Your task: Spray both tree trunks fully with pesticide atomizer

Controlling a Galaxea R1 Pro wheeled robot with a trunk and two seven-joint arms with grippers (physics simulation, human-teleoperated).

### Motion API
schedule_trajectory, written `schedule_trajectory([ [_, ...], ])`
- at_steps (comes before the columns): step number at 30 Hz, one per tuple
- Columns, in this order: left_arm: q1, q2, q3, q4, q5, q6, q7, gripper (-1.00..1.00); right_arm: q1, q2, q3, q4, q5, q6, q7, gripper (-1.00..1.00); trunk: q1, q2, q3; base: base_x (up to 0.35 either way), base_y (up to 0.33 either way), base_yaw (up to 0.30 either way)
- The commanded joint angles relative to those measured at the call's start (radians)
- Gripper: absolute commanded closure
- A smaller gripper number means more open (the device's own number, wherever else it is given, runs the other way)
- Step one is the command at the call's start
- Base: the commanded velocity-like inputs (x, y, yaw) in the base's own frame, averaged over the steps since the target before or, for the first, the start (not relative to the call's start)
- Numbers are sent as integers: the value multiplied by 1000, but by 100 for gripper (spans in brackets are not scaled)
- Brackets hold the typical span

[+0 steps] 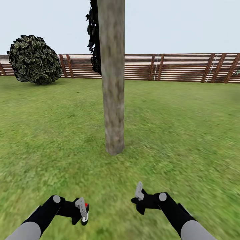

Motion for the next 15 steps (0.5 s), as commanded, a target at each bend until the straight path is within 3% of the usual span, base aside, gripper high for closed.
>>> schedule_trajectory([
  [1, 0, -2, 0, -1, -9, -7, -3, 100, 0, 2, 3, -1, 12, -9, -1, 100, 0, 0, -1, 0, 0, 0],
  [7, 2, -28, -8, -1, -10, -11, -3, 100, 0, 29, 10, -2, 15, -10, 0, 100, 0, 0, -1, 0, 0, 0],
  [11, 3, -52, -11, -1, -10, -13, -3, 100, -2, 61, 10, -11, 19, -10, 99, 100, 0, 0, -1, 0, 0, 0],
  [14, 2, -60, -44, -1, -10, -13, -3, 100, -8, 67, 10, -42, 19, -10, 133, 100, 0, 0, -1, 0, 0, 0],
  [15, 2, -62, -74, -1, -10, -13, -2, 100, -10, 68, 10, -51, 19, -10, 139, 100, 0, 0, -1, 0, 0, 0],
])
